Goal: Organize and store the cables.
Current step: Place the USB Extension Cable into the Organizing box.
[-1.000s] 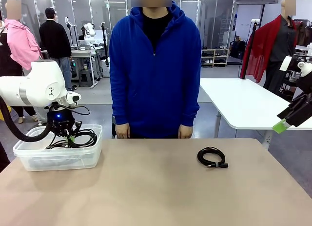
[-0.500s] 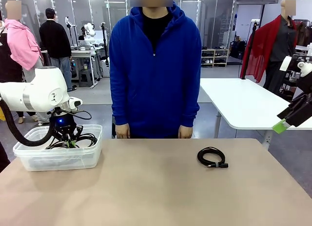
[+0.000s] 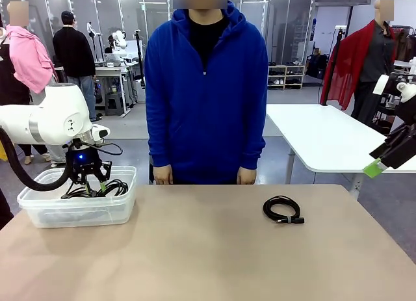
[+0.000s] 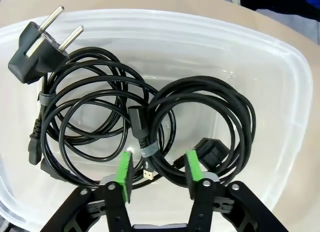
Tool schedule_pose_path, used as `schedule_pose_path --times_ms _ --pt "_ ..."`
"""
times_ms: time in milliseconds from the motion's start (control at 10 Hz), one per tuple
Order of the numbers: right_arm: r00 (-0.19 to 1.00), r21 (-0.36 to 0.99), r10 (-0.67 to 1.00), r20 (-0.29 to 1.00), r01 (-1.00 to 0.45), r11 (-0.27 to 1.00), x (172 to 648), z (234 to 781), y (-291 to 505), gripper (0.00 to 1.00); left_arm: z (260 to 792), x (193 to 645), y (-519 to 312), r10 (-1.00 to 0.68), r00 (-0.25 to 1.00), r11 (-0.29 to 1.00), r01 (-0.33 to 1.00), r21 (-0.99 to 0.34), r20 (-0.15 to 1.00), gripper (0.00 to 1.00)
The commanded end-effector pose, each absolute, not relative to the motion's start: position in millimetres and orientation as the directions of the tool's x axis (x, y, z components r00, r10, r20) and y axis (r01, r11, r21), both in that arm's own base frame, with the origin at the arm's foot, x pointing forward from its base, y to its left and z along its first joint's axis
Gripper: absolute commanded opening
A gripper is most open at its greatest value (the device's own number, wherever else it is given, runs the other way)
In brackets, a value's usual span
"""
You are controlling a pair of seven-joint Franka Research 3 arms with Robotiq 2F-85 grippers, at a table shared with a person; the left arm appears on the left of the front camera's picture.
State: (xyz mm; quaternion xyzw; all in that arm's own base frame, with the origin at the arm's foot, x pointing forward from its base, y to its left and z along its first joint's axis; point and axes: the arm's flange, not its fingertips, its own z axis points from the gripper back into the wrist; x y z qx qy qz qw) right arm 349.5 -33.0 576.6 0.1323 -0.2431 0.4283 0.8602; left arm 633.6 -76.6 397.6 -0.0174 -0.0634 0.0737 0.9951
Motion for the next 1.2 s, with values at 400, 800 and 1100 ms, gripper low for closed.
schedule_pose_path --times_ms 400,800,1100 --pt "0.506 0.025 0.672 0.541 -0.809 0.588 348.8 576.1 -32.7 1.0 404.0 624.2 -82.2 0.142 0.981 0.99 -0.141 -0.018 0.135 1.0" --pt "0.506 0.025 0.672 0.541 -0.809 0.588 348.8 576.1 -32.7 1.0 406.7 623.5 -82.1 0.145 0.978 0.989 -0.144 -0.017 0.15 1.0" --pt "0.506 0.025 0.672 0.541 -0.809 0.588 348.8 576.1 -32.7 1.0 408.1 620.8 -76.9 0.149 0.978 0.989 -0.144 -0.04 0.146 1.0"
